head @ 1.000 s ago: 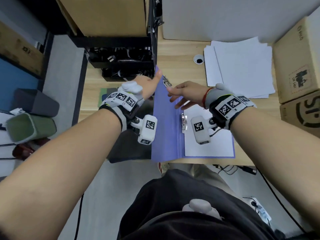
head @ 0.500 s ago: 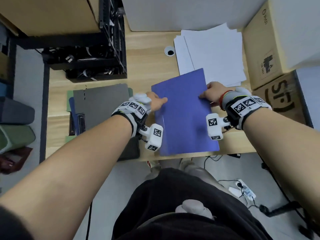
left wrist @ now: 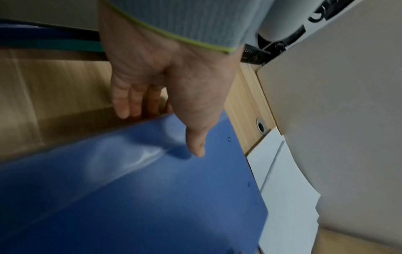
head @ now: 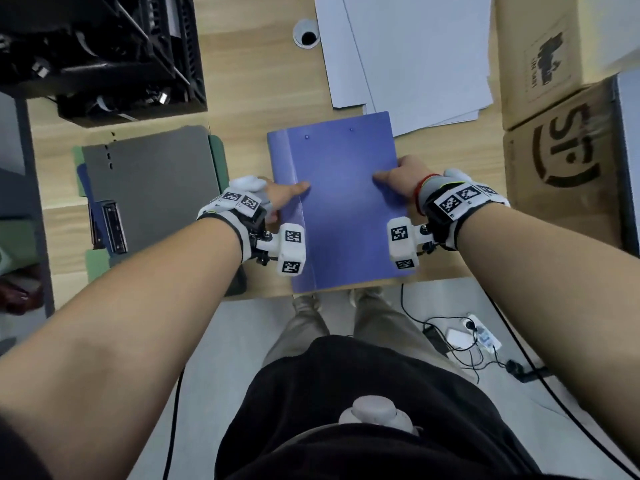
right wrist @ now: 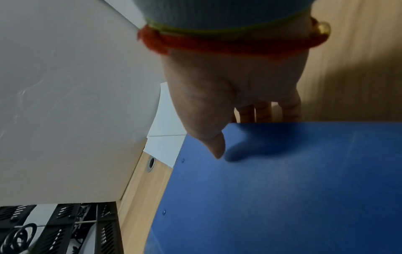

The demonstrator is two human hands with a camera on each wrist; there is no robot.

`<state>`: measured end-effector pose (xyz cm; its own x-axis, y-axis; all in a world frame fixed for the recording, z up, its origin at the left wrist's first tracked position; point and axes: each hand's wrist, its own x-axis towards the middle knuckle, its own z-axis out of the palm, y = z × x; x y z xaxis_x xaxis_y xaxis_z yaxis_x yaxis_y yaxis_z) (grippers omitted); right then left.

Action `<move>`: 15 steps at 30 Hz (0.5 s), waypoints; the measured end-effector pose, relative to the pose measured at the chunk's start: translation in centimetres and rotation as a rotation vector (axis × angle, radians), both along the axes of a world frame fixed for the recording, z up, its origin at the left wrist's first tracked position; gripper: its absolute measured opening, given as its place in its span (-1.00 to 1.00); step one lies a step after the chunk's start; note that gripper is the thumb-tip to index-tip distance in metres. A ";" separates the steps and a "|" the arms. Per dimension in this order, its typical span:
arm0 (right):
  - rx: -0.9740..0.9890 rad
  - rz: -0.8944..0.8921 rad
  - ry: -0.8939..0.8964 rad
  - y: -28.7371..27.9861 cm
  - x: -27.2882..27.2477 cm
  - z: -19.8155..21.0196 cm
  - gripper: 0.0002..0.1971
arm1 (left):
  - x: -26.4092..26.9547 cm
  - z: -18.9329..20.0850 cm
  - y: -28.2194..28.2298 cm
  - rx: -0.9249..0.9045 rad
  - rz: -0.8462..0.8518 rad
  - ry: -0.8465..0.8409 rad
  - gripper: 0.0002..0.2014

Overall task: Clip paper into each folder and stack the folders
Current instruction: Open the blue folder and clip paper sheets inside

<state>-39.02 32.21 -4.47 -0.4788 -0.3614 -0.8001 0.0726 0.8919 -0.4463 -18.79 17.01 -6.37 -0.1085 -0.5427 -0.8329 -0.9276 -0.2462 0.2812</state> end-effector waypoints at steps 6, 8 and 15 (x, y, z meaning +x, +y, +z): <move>0.017 -0.162 0.008 1.6 -1.9 0.9 -0.34 | -0.9 1.8 1.2 0.152 0.078 0.232 -0.52; 0.055 -0.194 0.054 2.7 -2.7 0.7 -0.27 | -1.8 2.1 2.2 0.194 0.037 0.291 -0.55; 0.267 -0.232 0.154 8.7 -5.3 -0.6 -0.43 | -6.1 -0.3 7.5 0.277 -0.156 0.258 -0.51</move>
